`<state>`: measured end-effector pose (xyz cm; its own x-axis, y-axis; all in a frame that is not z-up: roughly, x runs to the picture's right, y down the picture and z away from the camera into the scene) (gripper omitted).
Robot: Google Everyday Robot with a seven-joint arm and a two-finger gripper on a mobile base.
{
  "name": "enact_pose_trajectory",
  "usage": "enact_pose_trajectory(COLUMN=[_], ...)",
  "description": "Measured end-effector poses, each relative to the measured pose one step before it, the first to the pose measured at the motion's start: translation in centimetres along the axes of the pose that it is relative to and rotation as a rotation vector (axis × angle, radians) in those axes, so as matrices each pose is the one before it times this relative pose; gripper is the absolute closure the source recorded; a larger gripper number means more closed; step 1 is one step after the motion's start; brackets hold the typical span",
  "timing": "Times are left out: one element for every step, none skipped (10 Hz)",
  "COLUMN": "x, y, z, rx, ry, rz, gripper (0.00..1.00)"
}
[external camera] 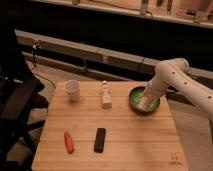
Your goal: Place the white sponge in the ceramic bowl
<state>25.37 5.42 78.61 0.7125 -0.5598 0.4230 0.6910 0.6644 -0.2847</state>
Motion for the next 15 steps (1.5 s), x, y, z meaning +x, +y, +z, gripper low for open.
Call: enact_pose_trajectory(x=[0.075,0.058,0.116,0.118,0.119,0.112,0.117,0.071,0.054,0.087,0.069,0.082,0.096,0.122,0.148], y=[-0.074,-0.088,-0.035,-0.056,-0.174,-0.150,-0.057,-0.091,-0.018,-0.032,-0.070,-0.023,-0.102,-0.062,-0.152], z=[-0.019,-0.009,0.072,-0.019,0.033,-0.039,0.001,-0.022,0.015,0.018,-0.009,0.029,-0.015,0.019,0.008], rx=[-0.00011,-0.00061,-0.00193,-0.00074,-0.00010,0.00127,0.00050,0.00022,-0.00133,-0.00123,0.00029,-0.00048,0.00127,0.00040,0.00178], ry=[0.00164,0.00155,0.00193,0.00197,0.00155,0.00150,0.00110,0.00109,0.00057,0.00152,0.00085,-0.00035,0.00102,0.00159,0.00184], rz=[-0.00028,-0.00093,-0.00025,0.00047,-0.00025,0.00049,0.00124,0.00003,0.00011,-0.00049,-0.00135,0.00042,0.00058,0.00109,0.00114], gripper=[0.79,0.77,0.77,0.77,0.73,0.64,0.58,0.56,0.56,0.56,0.56,0.54,0.47,0.39,0.33])
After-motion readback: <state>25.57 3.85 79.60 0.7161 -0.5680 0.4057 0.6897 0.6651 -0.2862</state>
